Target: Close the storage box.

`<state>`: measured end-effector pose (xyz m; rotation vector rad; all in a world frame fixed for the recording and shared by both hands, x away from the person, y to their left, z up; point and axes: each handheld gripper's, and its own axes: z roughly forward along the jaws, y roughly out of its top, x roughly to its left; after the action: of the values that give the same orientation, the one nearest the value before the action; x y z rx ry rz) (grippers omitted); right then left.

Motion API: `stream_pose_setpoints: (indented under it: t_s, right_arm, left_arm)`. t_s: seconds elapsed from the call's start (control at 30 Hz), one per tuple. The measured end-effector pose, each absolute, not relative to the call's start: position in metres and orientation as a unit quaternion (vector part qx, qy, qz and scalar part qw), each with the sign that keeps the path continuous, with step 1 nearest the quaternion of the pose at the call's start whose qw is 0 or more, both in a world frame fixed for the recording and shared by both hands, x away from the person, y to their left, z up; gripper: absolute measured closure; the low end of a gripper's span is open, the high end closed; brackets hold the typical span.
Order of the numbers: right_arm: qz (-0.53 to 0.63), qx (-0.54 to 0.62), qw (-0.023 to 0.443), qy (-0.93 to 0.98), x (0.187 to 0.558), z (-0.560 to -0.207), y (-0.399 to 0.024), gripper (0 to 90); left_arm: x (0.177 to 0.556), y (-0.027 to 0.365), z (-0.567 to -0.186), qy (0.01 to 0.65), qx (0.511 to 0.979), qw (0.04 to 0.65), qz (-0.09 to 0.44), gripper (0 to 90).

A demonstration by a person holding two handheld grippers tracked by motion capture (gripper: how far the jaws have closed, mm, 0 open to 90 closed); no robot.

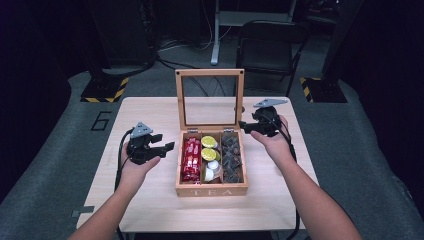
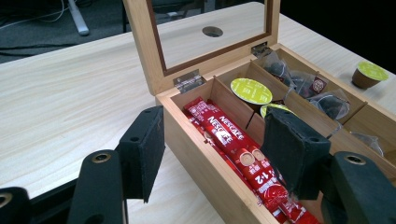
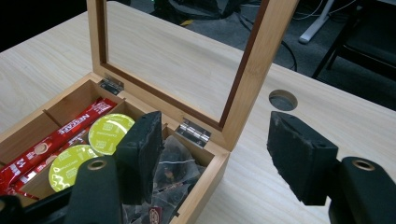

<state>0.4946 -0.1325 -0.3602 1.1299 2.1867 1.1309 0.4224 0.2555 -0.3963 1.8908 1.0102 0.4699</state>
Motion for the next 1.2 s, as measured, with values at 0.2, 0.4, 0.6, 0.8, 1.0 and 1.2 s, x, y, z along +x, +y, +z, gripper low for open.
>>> stream_pose_setpoints:
  t_s: [0.2,0.4,0.6,0.8,1.0,1.2]
  right_arm:
    - [0.405,0.41,0.217,0.788,0.499,-0.358,-0.132,35.2]
    - [0.402,0.405,0.216,0.792,0.505,-0.356,-0.126,35.2]
    - [0.4,0.405,0.22,0.792,0.51,-0.354,-0.119,35.2]
    - [0.401,0.405,0.223,0.791,0.514,-0.349,-0.115,35.1]
    - [0.397,0.414,0.22,0.789,0.52,-0.352,-0.114,34.5]
    - [0.393,0.418,0.22,0.789,0.527,-0.358,-0.115,34.2]
  left_arm:
    - [0.423,0.255,-0.396,0.409,0.769,0.454,0.189,39.1]
    - [0.422,0.255,-0.396,0.409,0.768,0.455,0.191,39.1]
    - [0.422,0.256,-0.395,0.409,0.767,0.456,0.19,39.1]
    - [0.422,0.256,-0.395,0.409,0.767,0.457,0.19,39.0]
    - [0.421,0.255,-0.395,0.407,0.767,0.457,0.191,39.0]
    - [0.422,0.255,-0.394,0.407,0.768,0.457,0.191,39.1]
